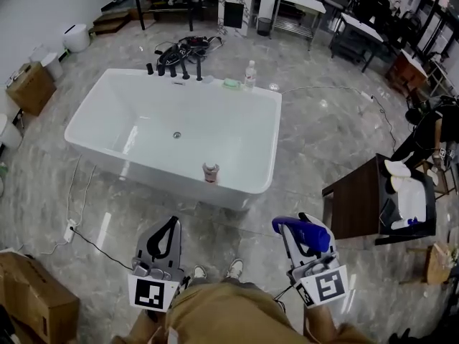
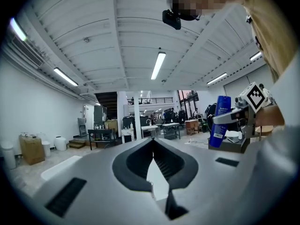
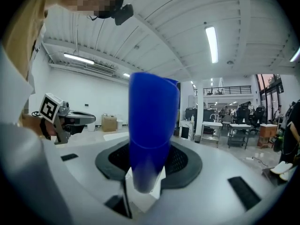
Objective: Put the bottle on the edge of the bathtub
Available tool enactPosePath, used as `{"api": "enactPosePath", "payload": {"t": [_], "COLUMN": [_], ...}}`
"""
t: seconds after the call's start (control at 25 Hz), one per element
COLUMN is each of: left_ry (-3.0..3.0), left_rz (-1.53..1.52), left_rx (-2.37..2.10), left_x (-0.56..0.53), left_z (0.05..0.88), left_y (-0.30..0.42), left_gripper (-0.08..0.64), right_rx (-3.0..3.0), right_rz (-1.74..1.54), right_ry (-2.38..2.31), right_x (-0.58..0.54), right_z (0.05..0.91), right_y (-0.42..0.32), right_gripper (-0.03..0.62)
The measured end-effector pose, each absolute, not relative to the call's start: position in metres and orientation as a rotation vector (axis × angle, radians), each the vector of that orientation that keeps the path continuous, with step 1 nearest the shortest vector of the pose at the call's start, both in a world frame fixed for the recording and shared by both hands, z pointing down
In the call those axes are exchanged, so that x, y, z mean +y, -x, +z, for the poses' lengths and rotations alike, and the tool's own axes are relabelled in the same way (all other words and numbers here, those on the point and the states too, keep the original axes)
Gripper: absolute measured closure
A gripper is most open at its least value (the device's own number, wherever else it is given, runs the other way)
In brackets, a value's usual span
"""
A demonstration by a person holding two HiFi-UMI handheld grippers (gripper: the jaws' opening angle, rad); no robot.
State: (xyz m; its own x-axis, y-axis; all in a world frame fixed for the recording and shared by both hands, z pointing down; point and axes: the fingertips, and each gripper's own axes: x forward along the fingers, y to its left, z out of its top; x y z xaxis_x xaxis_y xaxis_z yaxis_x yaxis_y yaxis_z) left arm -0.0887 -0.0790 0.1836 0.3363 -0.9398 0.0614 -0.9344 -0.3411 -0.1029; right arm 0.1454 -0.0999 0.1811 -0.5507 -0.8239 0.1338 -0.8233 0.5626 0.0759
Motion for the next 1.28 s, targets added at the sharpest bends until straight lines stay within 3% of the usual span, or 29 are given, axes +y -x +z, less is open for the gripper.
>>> {"api": "enactPosePath", "payload": {"t": [1.28], "left_ry": [2.562], "left_rz": [-0.257], "left_rx": [1.841], "left_x": [-0.136], "left_z": [0.255], "left_y": [0.114], "left_gripper": [0.554], "right_rx": [-2.572], "right_rz": [0.028], "right_ry": [-1.279], "right_x": [-0.151], "right_z": [0.241], "right_y": [-0.119], "right_gripper": [0.434]}}
